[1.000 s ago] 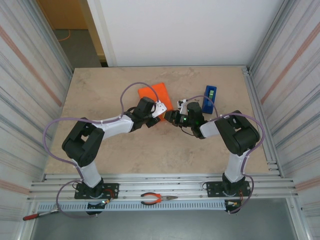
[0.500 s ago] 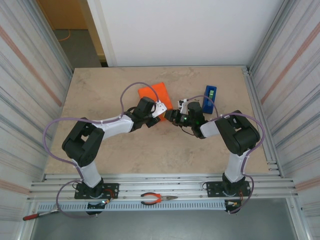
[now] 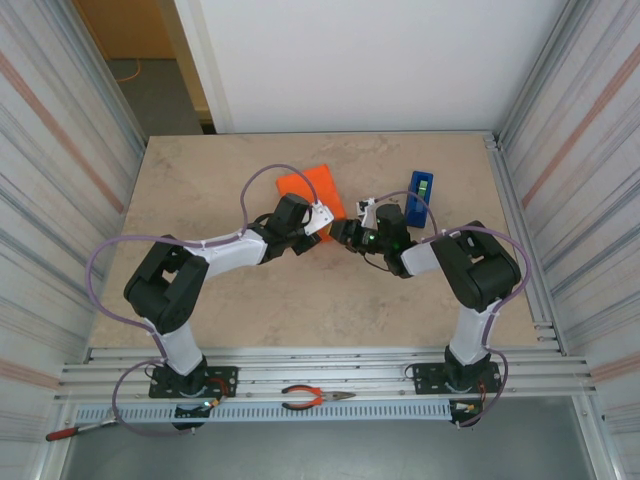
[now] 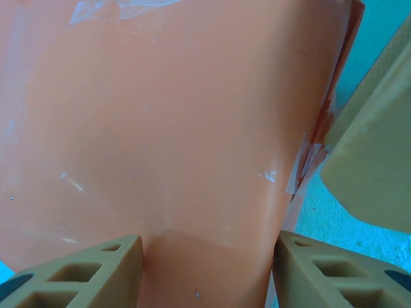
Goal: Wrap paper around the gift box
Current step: Wrap the gift box with the wrapping paper.
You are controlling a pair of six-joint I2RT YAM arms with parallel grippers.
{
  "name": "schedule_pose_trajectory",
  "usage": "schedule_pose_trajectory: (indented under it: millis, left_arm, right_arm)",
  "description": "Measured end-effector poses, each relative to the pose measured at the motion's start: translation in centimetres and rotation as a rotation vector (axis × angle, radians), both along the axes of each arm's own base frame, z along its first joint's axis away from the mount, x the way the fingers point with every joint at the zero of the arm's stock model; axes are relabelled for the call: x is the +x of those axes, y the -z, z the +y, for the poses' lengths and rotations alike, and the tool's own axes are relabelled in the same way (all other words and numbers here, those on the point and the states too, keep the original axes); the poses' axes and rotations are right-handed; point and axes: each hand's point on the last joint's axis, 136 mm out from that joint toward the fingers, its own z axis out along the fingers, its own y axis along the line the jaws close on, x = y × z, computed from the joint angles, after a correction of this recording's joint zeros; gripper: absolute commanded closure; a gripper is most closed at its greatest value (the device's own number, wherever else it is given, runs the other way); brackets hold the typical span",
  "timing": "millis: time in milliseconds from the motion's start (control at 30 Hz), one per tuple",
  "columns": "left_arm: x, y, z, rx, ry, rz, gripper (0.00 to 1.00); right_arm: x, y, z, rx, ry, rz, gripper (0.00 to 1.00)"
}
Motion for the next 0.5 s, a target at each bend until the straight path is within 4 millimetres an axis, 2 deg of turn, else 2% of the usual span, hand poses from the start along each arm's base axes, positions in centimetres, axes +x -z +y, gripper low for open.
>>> schedule_pose_trajectory:
  millis: [367, 500]
  left_arm:
    - [-0.05, -0.01, -0.08, -0.002, 0.004, 0.003, 0.46]
    - [-0.06, 0.0, -0.07, -0.002, 0.004, 0.003, 0.46]
  right_arm:
    - [0.05, -1.0, -0.64, 0.009, 0.013, -0.018, 0.63]
    - [-0.09, -0.8, -0.71, 0.007, 0.013, -0.013, 0.63]
